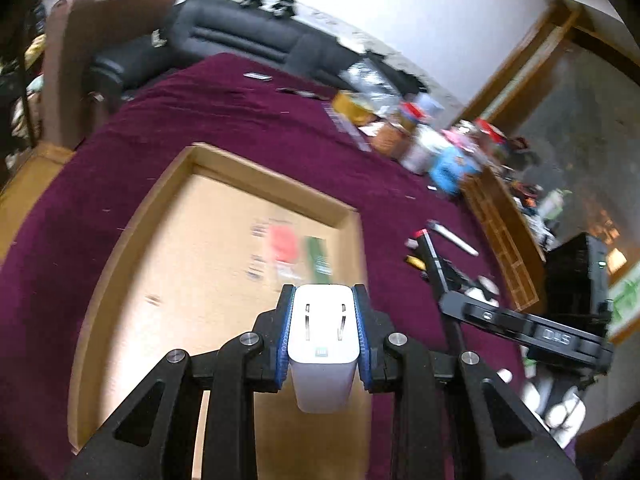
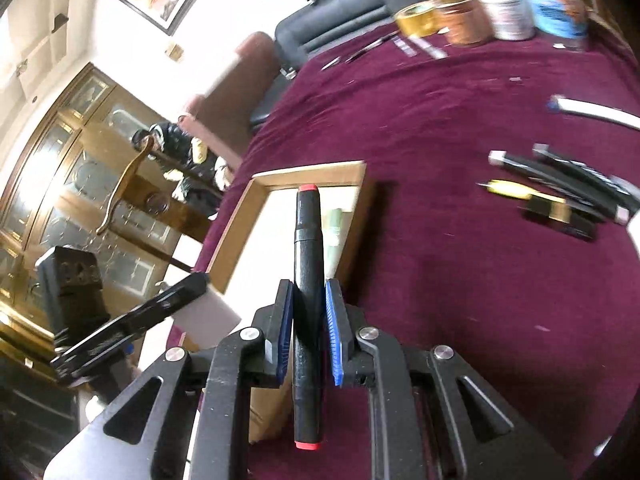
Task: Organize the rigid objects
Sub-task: 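Lower charger into tray with left tool while right tool releases marker beside it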
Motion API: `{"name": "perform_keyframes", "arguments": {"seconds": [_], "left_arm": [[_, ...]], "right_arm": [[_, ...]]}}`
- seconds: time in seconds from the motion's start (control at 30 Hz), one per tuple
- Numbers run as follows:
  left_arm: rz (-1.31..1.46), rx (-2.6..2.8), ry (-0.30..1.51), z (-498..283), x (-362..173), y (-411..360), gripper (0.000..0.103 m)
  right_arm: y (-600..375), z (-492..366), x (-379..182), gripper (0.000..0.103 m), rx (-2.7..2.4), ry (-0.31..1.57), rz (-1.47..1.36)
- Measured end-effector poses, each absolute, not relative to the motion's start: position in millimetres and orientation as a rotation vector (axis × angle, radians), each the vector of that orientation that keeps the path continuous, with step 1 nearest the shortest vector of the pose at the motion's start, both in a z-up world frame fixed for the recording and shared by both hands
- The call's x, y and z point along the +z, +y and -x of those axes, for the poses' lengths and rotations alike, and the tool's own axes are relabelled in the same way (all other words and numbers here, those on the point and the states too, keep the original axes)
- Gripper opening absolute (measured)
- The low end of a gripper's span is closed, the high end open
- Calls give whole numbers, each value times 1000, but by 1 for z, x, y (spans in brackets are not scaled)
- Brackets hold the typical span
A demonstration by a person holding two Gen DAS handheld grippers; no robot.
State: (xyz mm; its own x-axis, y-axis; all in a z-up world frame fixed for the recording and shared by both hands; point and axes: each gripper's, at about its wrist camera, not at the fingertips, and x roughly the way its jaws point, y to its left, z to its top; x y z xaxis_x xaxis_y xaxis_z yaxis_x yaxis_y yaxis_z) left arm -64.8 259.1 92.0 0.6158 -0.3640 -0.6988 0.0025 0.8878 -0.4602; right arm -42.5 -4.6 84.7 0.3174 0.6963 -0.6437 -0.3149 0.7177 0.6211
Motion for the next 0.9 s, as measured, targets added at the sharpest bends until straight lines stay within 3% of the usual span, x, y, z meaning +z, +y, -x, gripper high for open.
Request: {"name": "perform_keyframes", "arguments": {"seconds": [0.37, 0.7, 0.9], "left_arm": [[472, -129, 1046, -16, 37, 309, 22], [439, -126, 1093, -54, 28, 306, 22], [487, -139, 1100, -52, 28, 308, 40]], "right_arm": [[121, -32, 23, 14, 693, 1260, -523], [131, -54, 7, 14, 568, 1272, -477], [132, -53, 18, 16, 544, 1242, -421]]}}
